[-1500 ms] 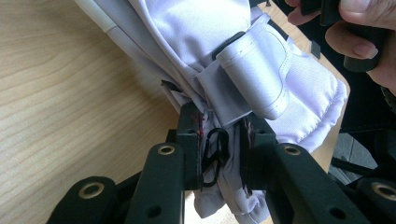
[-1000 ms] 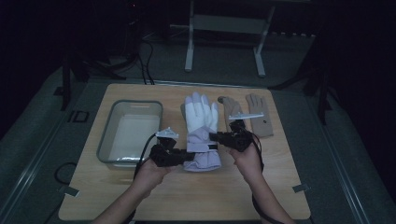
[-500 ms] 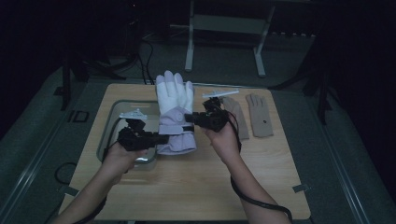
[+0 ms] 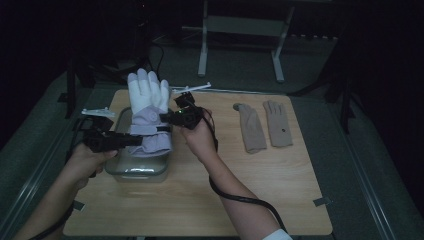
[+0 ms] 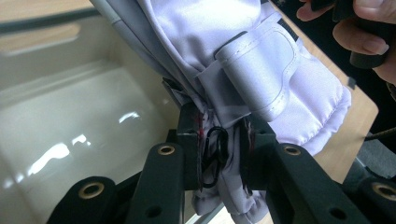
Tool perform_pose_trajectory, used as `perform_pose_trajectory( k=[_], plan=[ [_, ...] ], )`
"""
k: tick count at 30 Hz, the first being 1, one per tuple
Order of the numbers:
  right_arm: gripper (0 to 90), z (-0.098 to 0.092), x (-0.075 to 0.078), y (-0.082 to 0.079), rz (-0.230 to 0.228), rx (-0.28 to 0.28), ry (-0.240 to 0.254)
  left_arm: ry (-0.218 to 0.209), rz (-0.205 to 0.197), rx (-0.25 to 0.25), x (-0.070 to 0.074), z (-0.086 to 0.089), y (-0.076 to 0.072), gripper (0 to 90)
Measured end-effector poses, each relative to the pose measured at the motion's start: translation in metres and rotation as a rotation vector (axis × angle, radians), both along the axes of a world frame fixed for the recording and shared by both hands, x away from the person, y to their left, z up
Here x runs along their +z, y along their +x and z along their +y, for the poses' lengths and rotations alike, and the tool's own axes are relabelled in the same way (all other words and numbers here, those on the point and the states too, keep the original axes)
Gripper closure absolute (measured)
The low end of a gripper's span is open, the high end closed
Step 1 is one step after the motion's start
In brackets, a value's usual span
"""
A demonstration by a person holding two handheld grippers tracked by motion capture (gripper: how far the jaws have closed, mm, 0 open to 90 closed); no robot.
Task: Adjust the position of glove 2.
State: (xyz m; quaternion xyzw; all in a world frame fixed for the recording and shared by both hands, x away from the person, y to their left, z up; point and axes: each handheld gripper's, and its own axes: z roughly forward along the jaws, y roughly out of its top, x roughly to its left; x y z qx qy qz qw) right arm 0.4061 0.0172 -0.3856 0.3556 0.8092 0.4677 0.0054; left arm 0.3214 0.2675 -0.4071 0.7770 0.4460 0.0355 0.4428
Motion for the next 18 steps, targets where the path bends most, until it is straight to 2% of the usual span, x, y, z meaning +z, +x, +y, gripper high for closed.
perform_pose_trajectory(
  k=[1,4,8,13,18],
  plan=[
    [79.7,0.0,0.0,0.0,0.0,0.0,0.0,0.003,0.004,0.005,-0.003,0.005,0.0,74.3],
    [79.7,0.016,-0.011,0.005,0.019,0.01,-0.012,0.004,0.027,0.025,-0.015,0.016,0.002,74.3],
    [79.8,0.031,-0.034,0.011,0.053,0.007,-0.04,0.003,0.078,0.047,-0.038,0.025,0.005,74.2],
    [79.8,0.041,-0.066,0.014,0.094,-0.011,-0.082,0.023,0.14,0.062,-0.066,0.026,0.01,74.1],
    [79.9,0.045,-0.09,0.017,0.135,-0.019,-0.123,0.058,0.188,0.075,-0.083,0.023,0.014,74.0]
  ],
)
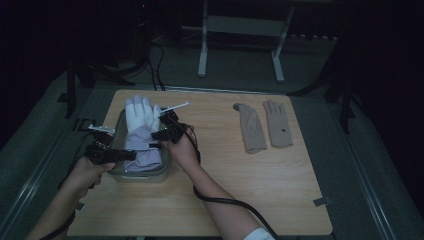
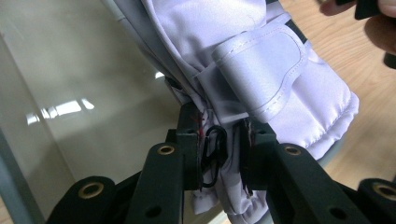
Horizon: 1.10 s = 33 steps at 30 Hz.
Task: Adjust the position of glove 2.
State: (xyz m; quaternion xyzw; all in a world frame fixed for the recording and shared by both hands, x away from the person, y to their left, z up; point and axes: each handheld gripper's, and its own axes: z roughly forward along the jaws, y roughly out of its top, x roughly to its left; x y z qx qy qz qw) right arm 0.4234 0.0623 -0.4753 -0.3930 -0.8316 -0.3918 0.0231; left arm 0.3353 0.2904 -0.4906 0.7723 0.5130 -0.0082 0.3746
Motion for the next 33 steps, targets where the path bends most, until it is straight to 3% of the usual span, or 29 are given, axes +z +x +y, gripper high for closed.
perform_pose_trajectory(
  k=[10,13,14,17,20,24,27,33],
  plan=[
    [80.2,0.009,-0.016,0.002,0.04,-0.017,-0.1,0.083,0.055,-0.007,-0.009,-0.009,0.005,72.5],
    [80.2,0.011,-0.016,0.002,0.047,-0.016,-0.117,0.092,0.068,-0.013,-0.009,-0.012,0.005,66.2],
    [80.2,0.01,-0.017,0.003,0.055,-0.018,-0.11,0.117,0.056,-0.015,-0.008,-0.014,0.004,59.3],
    [80.3,0.01,-0.017,0.003,0.059,-0.024,-0.108,0.155,0.014,-0.004,-0.007,-0.017,0.0,54.3],
    [80.6,0.012,-0.02,0.003,0.058,-0.019,-0.132,0.085,-0.028,0.045,0.0,-0.011,-0.002,48.3],
    [80.3,0.012,-0.025,0.004,0.075,-0.013,-0.145,0.088,-0.073,0.098,0.007,-0.007,-0.003,48.2],
    [76.7,0.015,-0.025,0.005,0.074,-0.007,-0.158,0.086,-0.076,0.086,0.007,-0.01,-0.002,46.5],
    [56.7,0.021,-0.02,0.003,0.021,0.042,-0.199,0.096,-0.105,0.066,0.006,-0.017,-0.003,43.6]
  ],
)
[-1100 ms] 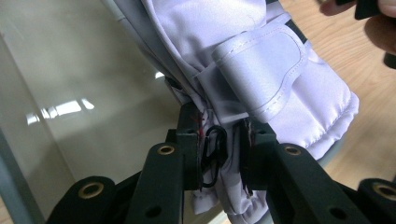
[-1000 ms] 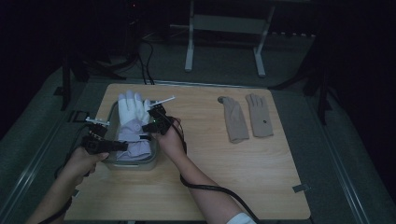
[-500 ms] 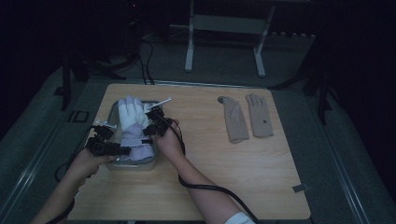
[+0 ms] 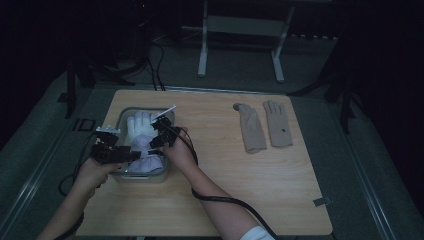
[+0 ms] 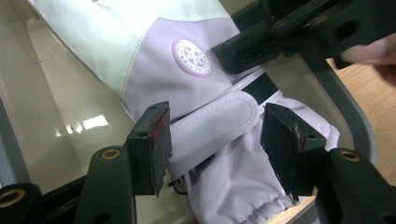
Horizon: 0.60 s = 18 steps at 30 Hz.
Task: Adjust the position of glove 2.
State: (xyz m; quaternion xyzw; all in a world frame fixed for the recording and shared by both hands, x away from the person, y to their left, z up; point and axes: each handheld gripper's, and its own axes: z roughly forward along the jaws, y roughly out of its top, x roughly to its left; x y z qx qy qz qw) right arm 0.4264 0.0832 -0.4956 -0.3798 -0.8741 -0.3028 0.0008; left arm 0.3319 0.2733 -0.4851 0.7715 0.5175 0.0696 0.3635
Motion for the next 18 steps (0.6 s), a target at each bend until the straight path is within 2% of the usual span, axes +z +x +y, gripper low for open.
perform_pose_trajectory(
  k=[1,2,5,8,9,11,15,18],
  plan=[
    [51.0,-0.001,0.003,0.0,-0.016,0.01,0.007,-0.004,-0.006,-0.002,0.0,0.0,0.0,43.6],
    [49.9,-0.003,0.006,-0.001,-0.027,0.003,0.008,-0.004,-0.008,-0.002,0.001,-0.001,0.0,43.6],
    [44.2,-0.011,0.018,0.0,-0.039,0.011,0.061,-0.023,-0.043,0.006,0.004,-0.004,-0.003,43.6],
    [28.9,-0.025,0.028,0.001,-0.036,0.052,0.09,-0.043,-0.061,-0.007,0.006,-0.01,-0.007,43.4],
    [26.8,-0.03,0.03,0.001,-0.038,0.053,0.094,-0.05,-0.064,-0.016,0.007,-0.012,-0.008,42.6],
    [24.1,-0.039,0.034,0.002,-0.043,0.04,0.12,-0.059,-0.074,-0.024,0.008,-0.017,-0.01,38.8],
    [20.8,-0.06,0.042,0.002,-0.065,0.043,0.119,-0.077,-0.099,-0.048,0.012,-0.029,-0.015,36.4],
    [20.9,-0.078,0.047,0.001,-0.081,0.035,0.121,-0.069,-0.126,-0.064,0.015,-0.042,-0.019,32.8]
  ],
)
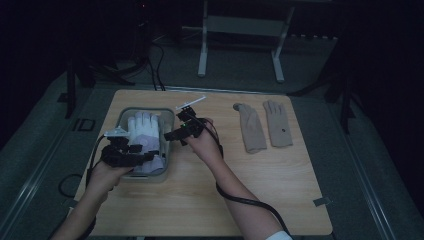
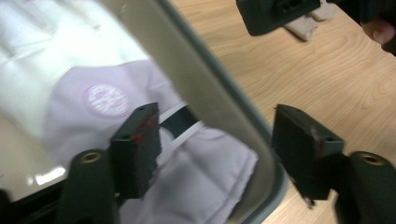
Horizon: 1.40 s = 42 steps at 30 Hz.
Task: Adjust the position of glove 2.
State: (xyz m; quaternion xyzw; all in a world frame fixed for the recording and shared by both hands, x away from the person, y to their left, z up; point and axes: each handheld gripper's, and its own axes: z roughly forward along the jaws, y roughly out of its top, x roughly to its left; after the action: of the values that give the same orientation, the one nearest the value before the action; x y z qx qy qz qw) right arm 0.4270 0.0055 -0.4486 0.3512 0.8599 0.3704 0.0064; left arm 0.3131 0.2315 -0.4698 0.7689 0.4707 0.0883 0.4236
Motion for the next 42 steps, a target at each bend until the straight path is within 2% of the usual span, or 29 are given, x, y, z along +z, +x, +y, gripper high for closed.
perform_pose_trajectory(
  k=[2,6,11,15,18,20,21,25,27,30,34,37,39,42],
  plan=[
    [21.0,-0.012,0.002,-0.001,-0.004,-0.014,0.009,0.012,-0.009,-0.001,0.0,-0.008,-0.002,28.2],
    [21.0,-0.037,0.002,-0.003,-0.026,-0.033,-0.01,-0.014,-0.021,-0.022,0.001,-0.02,-0.004,28.1],
    [21.0,-0.067,0.004,-0.003,-0.044,-0.067,-0.006,-0.028,-0.04,-0.052,0.001,-0.036,-0.005,27.3],
    [20.9,-0.092,0.004,-0.003,-0.068,-0.098,-0.002,-0.06,-0.044,-0.088,0.0,-0.05,-0.007,25.4],
    [20.9,-0.11,0.001,-0.002,-0.079,-0.116,-0.007,-0.069,-0.055,-0.123,-0.002,-0.061,-0.01,24.5],
    [20.9,-0.122,-0.001,0.0,-0.086,-0.128,-0.017,-0.064,-0.061,-0.138,-0.003,-0.068,-0.012,20.1],
    [20.9,-0.128,-0.002,0.001,-0.093,-0.13,-0.016,-0.071,-0.064,-0.145,-0.004,-0.072,-0.014,17.7],
    [20.4,-0.149,-0.006,0.004,-0.113,-0.134,-0.027,-0.111,-0.079,-0.175,-0.007,-0.085,-0.022,17.3],
    [20.3,-0.158,-0.008,0.005,-0.12,-0.143,-0.03,-0.117,-0.1,-0.177,-0.009,-0.093,-0.026,15.5],
    [20.3,-0.17,-0.011,0.008,-0.133,-0.144,-0.029,-0.117,-0.115,-0.187,-0.015,-0.105,-0.032,15.2],
    [19.5,-0.183,-0.013,0.009,-0.146,-0.135,-0.032,-0.065,-0.121,-0.241,-0.024,-0.12,-0.038,13.5],
    [19.4,-0.193,-0.015,0.012,-0.143,-0.142,-0.021,-0.064,-0.115,-0.26,-0.034,-0.127,-0.041,13.5],
    [19.3,-0.199,-0.016,0.014,-0.142,-0.14,-0.003,-0.05,-0.127,-0.256,-0.041,-0.13,-0.042,13.1],
    [18.9,-0.208,-0.016,0.016,-0.162,-0.15,-0.003,-0.061,-0.154,-0.245,-0.051,-0.132,-0.044,11.9]
  ],
)
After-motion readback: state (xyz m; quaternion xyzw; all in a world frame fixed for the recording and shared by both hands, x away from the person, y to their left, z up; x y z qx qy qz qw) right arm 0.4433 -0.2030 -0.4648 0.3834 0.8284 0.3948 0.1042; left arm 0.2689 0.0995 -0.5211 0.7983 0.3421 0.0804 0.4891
